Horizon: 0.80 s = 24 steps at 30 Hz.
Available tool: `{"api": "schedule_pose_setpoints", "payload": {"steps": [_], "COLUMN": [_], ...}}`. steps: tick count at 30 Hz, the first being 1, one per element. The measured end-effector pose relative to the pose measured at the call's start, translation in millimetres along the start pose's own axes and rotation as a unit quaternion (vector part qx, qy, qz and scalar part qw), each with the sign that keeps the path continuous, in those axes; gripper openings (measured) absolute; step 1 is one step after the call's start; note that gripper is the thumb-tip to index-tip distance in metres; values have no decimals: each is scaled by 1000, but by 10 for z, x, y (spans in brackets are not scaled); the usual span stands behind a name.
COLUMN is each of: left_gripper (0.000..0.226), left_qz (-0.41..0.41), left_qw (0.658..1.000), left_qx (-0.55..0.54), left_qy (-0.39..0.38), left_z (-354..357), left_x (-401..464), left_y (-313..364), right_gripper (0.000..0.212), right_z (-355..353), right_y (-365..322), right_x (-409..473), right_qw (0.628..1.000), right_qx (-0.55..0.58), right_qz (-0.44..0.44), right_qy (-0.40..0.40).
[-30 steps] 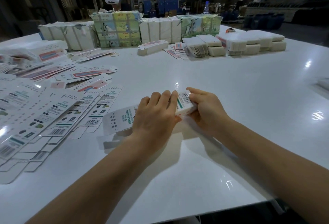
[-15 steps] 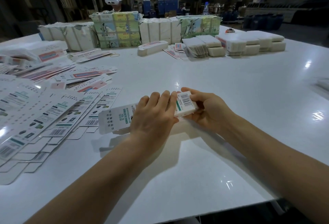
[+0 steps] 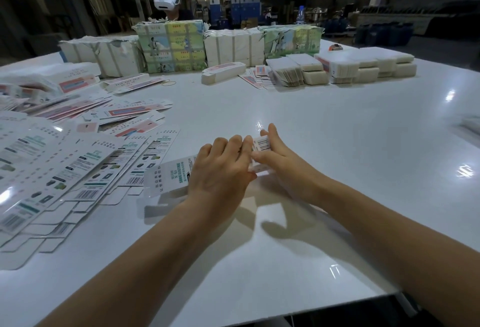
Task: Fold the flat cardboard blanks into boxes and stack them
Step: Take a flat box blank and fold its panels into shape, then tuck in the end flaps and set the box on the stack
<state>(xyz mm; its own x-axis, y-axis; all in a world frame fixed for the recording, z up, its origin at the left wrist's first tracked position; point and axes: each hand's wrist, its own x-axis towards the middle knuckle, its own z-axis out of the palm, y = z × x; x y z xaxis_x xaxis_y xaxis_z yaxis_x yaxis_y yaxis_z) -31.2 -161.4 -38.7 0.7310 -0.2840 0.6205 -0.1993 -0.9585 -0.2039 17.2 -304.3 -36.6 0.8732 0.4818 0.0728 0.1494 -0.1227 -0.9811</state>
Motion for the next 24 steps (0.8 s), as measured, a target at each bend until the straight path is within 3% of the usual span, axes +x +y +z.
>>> {"api": "schedule_pose_setpoints", "payload": {"steps": [3, 5, 8, 14, 17, 19, 22, 24], "left_gripper": [66, 65, 66, 57, 33, 20, 35, 26], "left_qz": [3, 7, 13, 42, 60, 58, 1, -20], "left_qw": [999, 998, 996, 994, 991, 985, 968, 961], "left_qx": [-32, -54, -87, -95, -119, -162, -235, -259], "left_qy": [-9, -21, -32, -41, 5, -25, -85, -98], "left_z": [-36, -67, -91, -96, -106, -51, 95, 174], "left_x": [29, 47, 36, -7, -59, -104, -133, -138], "left_y": [-42, -56, -75, -94, -39, 1, -24, -43], "right_gripper": [99, 98, 88, 76, 69, 64, 58, 54], "right_z": [-61, -128, -220, -296, -356, -465, -825, -1211], "right_y": [-44, -60, -8, 73, -18, -188, -481, -626], "right_x": [-19, -35, -15, 35, 54, 55, -31, -188], "right_qw": [994, 969, 935, 889, 882, 880, 870, 849], "right_qx": [-97, -222, -325, -423, -430, -423, -403, -403], "right_qz": [-54, -111, -144, -175, -180, -181, -191, -197], "right_qy": [22, 18, -19, 0, 64, 118, 211, 279]}}
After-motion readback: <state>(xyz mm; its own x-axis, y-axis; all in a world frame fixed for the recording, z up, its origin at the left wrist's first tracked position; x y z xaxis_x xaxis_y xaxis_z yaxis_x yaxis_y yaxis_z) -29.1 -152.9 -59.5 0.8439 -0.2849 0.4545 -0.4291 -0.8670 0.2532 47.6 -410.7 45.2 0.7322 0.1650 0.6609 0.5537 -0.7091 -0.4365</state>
